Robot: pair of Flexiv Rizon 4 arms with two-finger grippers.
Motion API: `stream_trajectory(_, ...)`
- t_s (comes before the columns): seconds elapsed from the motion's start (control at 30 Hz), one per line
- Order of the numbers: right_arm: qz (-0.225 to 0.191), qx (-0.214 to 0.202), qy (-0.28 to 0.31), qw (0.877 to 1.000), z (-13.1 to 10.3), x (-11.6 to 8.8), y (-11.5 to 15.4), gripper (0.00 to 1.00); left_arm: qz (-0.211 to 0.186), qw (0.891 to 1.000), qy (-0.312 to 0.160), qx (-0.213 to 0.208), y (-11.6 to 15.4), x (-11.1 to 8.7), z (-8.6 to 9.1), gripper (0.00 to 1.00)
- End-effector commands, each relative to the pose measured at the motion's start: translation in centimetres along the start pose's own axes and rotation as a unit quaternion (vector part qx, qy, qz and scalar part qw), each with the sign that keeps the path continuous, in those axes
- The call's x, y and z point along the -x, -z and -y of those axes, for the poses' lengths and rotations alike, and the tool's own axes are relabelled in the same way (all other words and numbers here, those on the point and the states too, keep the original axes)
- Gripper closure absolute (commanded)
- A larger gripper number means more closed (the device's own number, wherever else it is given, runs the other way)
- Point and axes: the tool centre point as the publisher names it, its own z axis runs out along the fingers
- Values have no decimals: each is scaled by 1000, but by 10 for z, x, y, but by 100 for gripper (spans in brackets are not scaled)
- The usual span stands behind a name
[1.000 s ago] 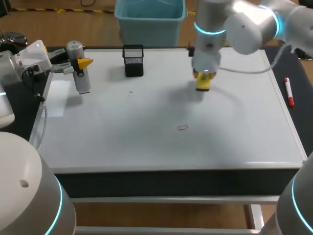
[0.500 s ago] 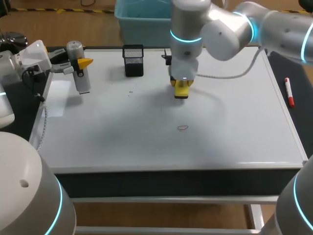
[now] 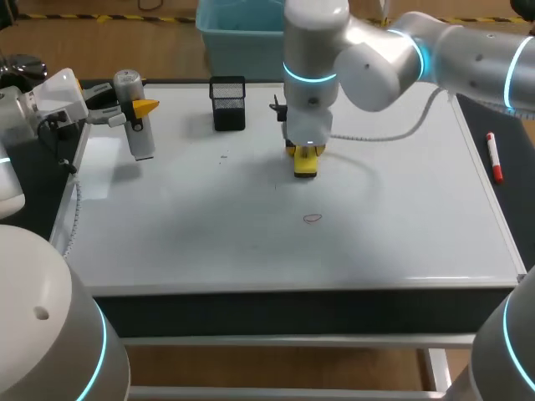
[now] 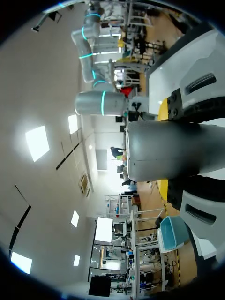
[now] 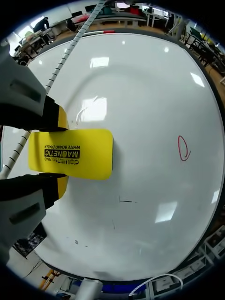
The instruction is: Pick up the inspection probe, press it on each red-marked spot on the whiteboard one by one, put down the probe, pick up the eraser, and wipe off all the red marks.
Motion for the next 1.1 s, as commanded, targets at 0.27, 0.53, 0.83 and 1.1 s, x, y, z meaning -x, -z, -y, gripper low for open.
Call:
stream_trajectory(0.27,-9,7,-5,1000,3,-12,-6,100,1,1000,-1,0,0,0,1,100)
stream_trajectory(0.53,-19,8,-18,1000,5,-29,-11,100,1,1000,-1,0,0,0,1,100)
stream_trajectory(0.83,-29,12,-36,999,6,-48,-18,100,1,1000,-1,0,0,0,1,100)
stream_trajectory(1.1,-40,11,-56,998,10,-69,-21,100,1,1000,-1,0,0,0,1,100)
